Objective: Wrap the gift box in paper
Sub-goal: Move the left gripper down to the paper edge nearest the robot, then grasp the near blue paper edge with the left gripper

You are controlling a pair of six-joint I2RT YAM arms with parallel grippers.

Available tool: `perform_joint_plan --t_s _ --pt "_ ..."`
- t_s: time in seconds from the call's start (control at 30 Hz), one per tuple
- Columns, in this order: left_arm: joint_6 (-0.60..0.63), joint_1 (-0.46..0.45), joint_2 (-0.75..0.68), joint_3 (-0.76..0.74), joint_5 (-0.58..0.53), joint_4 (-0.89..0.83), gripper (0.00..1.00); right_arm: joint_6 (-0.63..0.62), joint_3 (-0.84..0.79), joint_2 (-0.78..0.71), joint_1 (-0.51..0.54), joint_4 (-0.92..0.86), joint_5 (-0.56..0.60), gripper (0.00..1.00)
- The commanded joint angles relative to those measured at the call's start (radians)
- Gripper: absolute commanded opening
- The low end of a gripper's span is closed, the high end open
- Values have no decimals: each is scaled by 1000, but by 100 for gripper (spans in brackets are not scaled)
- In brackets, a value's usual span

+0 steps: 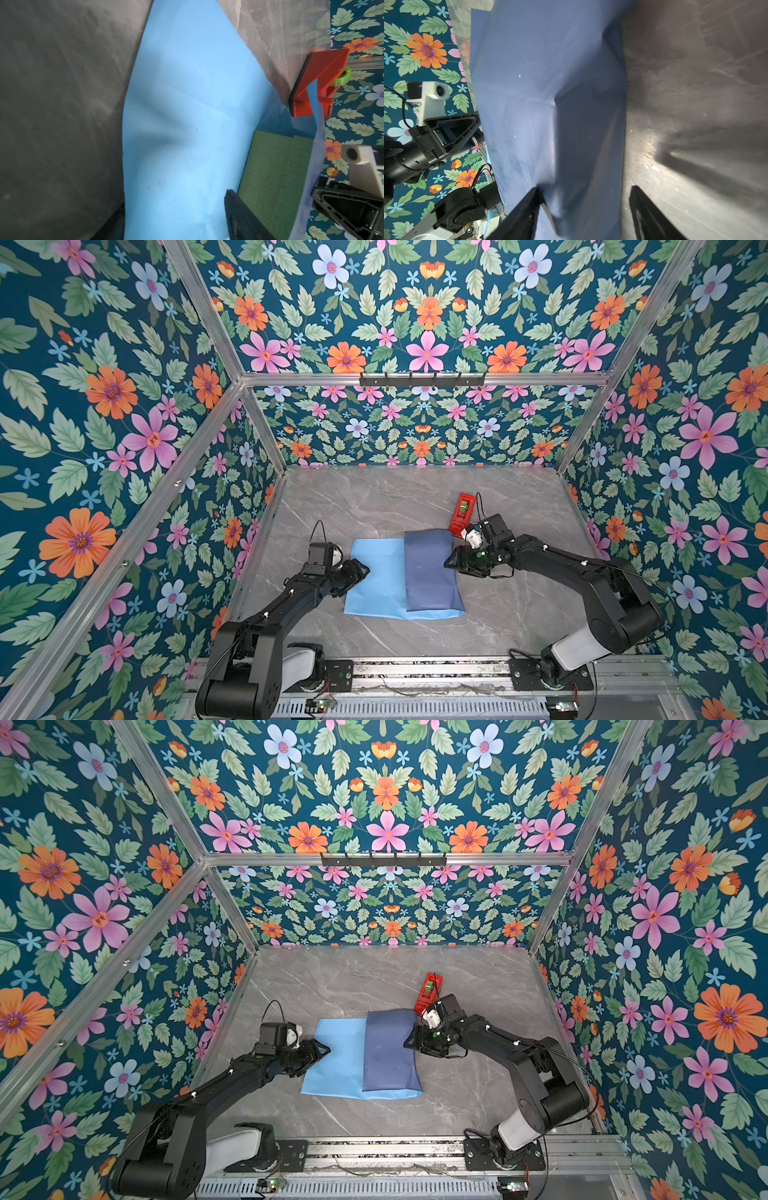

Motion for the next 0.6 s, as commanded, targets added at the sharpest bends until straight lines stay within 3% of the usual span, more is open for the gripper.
perform_joint_plan --t_s 0.0,0.43,0.57 --pt "56 4 31 26 -35 51 58 -4 -5 16 5 -104 150 68" --pt "157 2 -21 58 -77 -25 20 -5 -3 16 4 -109 154 68" --pt "168 -8 -33 56 -77 -44 17 -4 2 20 4 -111 155 68"
